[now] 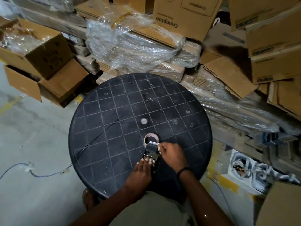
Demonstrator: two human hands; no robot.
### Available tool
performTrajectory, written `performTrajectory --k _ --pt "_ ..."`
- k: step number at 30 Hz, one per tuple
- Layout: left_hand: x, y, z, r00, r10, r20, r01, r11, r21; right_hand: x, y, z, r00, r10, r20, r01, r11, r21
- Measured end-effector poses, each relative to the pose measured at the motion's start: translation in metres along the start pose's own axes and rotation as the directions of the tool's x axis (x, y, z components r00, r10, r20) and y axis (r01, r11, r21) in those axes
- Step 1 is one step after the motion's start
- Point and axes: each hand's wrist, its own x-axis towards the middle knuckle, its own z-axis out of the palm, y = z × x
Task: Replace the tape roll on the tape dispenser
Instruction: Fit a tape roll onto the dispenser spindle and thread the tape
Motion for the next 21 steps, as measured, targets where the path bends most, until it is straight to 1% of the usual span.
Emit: performTrajectory --k 2,3,5,7,9,11,14,18,21 --pt "-0.003 -0.004 0.009 0.999 -0.031 0.039 0.033 0.998 -0.061 -0.016 0.004 0.012 0.999 0.032 0.038 -0.027 0.992 -0.121" --pt "-0.003 -0.006 0.014 0.998 -0.042 0.050 0.046 0.996 -0.082 -0.023 0.006 0.018 0.998 0.033 0.059 -0.025 0.989 -0.143" --pt "-0.006 -0.006 0.020 0.997 -0.057 0.055 0.062 0.993 -0.101 -0.032 0.009 0.033 0.995 -0.002 0.102 0.015 0.992 -0.127" --pt "-0.010 -0.006 0.022 0.996 -0.036 0.086 0.045 0.993 -0.106 -0.035 0.009 0.046 0.990 -0.049 0.133 0.066 0.990 -0.128" --pt "-0.013 -0.005 0.023 0.995 -0.017 0.095 0.024 0.997 -0.069 -0.034 0.008 0.053 0.991 -0.066 0.117 0.079 0.991 -0.109" --pt "-0.014 -0.006 0.024 0.995 -0.030 0.094 0.036 0.998 -0.061 -0.034 0.008 0.057 0.993 -0.086 0.077 0.093 0.992 -0.088" --pt "-0.014 -0.006 0.023 0.997 -0.043 0.068 0.047 0.997 -0.058 -0.036 0.009 0.060 0.994 -0.090 0.058 0.090 0.996 -0.006" --pt "-0.014 -0.001 0.026 0.999 0.004 0.035 -0.005 1.000 0.006 -0.036 0.012 0.069 0.996 -0.078 0.038 0.077 0.996 0.033" --pt "-0.010 0.004 0.024 0.999 0.041 -0.009 -0.040 0.995 0.096 -0.037 0.014 0.071 0.997 -0.071 -0.011 0.072 0.996 0.051"
